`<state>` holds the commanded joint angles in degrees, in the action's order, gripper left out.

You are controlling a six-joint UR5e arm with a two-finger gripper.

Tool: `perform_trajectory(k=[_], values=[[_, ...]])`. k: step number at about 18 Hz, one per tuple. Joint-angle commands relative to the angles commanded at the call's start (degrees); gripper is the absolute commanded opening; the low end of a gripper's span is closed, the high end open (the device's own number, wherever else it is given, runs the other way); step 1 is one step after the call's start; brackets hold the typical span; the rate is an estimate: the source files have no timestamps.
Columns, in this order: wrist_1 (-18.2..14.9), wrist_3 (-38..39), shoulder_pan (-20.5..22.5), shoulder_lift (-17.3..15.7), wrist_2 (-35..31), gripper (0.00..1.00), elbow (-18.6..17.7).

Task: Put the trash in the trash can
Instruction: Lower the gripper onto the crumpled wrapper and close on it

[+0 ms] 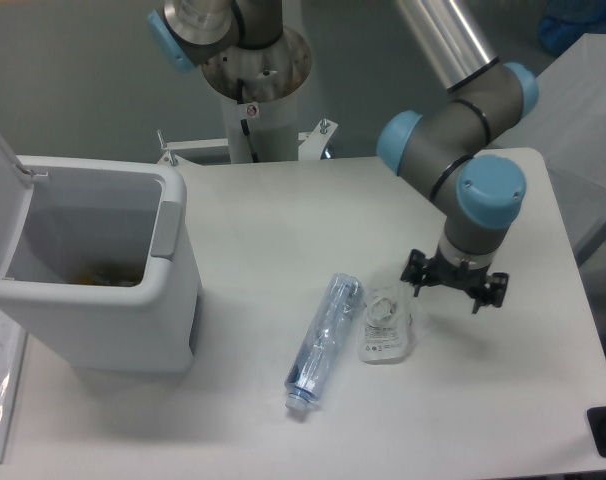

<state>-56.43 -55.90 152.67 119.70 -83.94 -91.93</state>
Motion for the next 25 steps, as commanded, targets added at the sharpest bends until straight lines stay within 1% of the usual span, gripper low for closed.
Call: perform_trajectory(k=[1,5,6,8,9,10,11,12,13,14,15,18,22,25], values=[[0.00,0.00,-0.17,0.35,-0.17,1.00,-0.18],[0.09,-0.53,-0.62,0.27,-0.52,1.00,-3.34],[0.00,-0.53,-0.62,0.27,-0.61,0.99,-3.86],[0.00,-0.61,-0.62,0.36,-0.96,0.83,-4.39],[0.00,-0.62,-0.62,0.27,-1.05,0.73,-4.40],[-0.17,-0.70,-0.62,0.27,-1.05,0.61,-4.31],[-0.26,-0.62,-0.62,0.27,-1.14,0.46,-4.31],[-0.35,-0.62,-0.53,0.27,-1.57,0.28,-4.31],[-0.35,-0.62,-0.53,0.10,-1.93,0.14,-4.31],[-0.35,-0.62,-0.53,0.01,-2.10,0.04,-4.31],[-0.35,-0.53,-0.53,-0.08,-2.10,0.00,-4.13],[-0.35,-0.44,-0.18,-0.26,-2.02,0.00,-3.26],[-0.35,-0.53,0.09,-0.43,-1.76,0.00,-3.08],[-0.35,0.00,0.18,-0.52,-1.58,0.00,-1.68]])
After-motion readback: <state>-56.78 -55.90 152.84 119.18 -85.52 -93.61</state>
